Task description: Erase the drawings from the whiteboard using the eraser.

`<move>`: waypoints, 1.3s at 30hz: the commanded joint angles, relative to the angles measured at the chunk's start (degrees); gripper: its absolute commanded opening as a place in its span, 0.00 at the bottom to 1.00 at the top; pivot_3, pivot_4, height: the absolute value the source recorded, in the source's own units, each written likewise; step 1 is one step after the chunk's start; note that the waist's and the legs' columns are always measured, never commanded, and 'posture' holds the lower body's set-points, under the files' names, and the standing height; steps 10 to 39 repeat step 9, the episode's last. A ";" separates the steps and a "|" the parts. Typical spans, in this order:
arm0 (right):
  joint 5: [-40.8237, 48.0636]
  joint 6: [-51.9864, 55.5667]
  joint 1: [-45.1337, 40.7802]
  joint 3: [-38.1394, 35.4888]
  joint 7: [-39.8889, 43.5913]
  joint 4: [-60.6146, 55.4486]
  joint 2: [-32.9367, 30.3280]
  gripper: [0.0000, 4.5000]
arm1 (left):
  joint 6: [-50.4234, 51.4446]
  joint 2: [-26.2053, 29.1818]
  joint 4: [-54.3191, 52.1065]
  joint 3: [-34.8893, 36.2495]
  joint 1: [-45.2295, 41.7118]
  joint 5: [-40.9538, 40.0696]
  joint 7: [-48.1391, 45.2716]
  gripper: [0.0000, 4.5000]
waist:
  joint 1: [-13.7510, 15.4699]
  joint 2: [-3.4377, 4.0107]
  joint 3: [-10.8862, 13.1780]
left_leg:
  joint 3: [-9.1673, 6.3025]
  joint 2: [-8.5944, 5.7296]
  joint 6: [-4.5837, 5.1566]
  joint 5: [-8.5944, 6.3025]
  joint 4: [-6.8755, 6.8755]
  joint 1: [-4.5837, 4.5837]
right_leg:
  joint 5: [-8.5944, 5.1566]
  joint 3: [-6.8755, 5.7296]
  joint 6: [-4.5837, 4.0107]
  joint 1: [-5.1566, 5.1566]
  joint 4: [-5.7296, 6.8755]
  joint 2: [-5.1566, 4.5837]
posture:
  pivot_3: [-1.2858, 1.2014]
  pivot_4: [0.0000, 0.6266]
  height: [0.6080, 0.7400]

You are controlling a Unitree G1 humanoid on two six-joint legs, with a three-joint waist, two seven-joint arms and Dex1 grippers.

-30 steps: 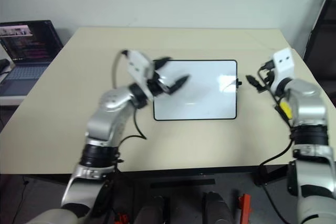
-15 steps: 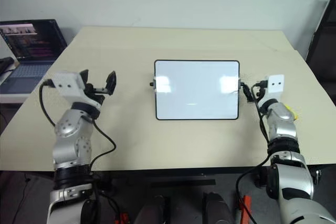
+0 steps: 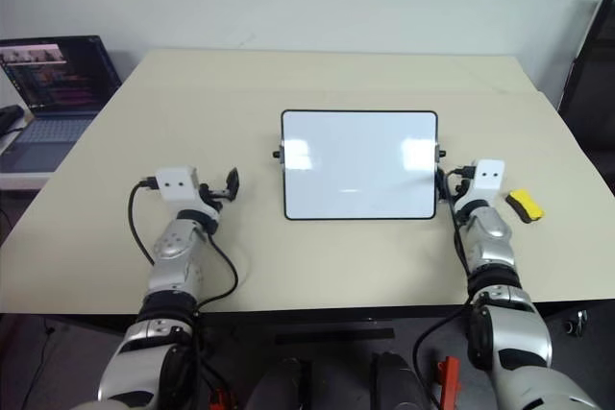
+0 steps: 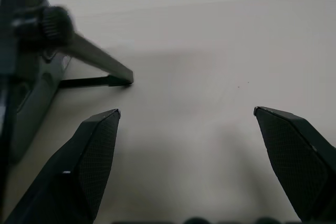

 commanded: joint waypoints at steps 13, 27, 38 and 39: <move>-0.50 -2.71 0.50 1.12 -3.62 -5.11 1.95 1.00 | -8.06 1.05 5.54 -0.41 -4.32 -0.63 -2.24 1.00 | -0.65 0.00 0.00 | 0.00 0.01 0.00 0.00 -0.01 0.01 | 0.00 0.00 0.00 -0.01 0.03 0.02 | 0.52 0.24 1.00; -0.50 -2.71 0.50 1.12 -3.62 -5.11 1.95 1.00 | -8.06 1.05 5.54 -0.41 -4.32 -0.63 -2.24 1.00 | -0.65 0.00 0.00 | 0.00 0.01 0.00 0.00 -0.01 0.01 | 0.00 0.00 0.00 -0.01 0.03 0.02 | 0.52 0.24 1.00; -0.50 -2.71 0.50 1.12 -3.62 -5.11 1.95 1.00 | -8.06 1.05 5.54 -0.41 -4.32 -0.63 -2.24 1.00 | -0.65 0.00 0.00 | 0.00 0.01 0.00 0.00 -0.01 0.01 | 0.00 0.00 0.00 -0.01 0.03 0.02 | 0.52 0.24 1.00; -0.50 -2.71 0.50 1.12 -3.62 -5.11 1.95 1.00 | -8.06 1.05 5.54 -0.41 -4.32 -0.63 -2.24 1.00 | -0.65 0.00 0.00 | 0.00 0.01 0.00 0.00 -0.01 0.01 | 0.00 0.00 0.00 -0.01 0.03 0.02 | 0.52 0.24 1.00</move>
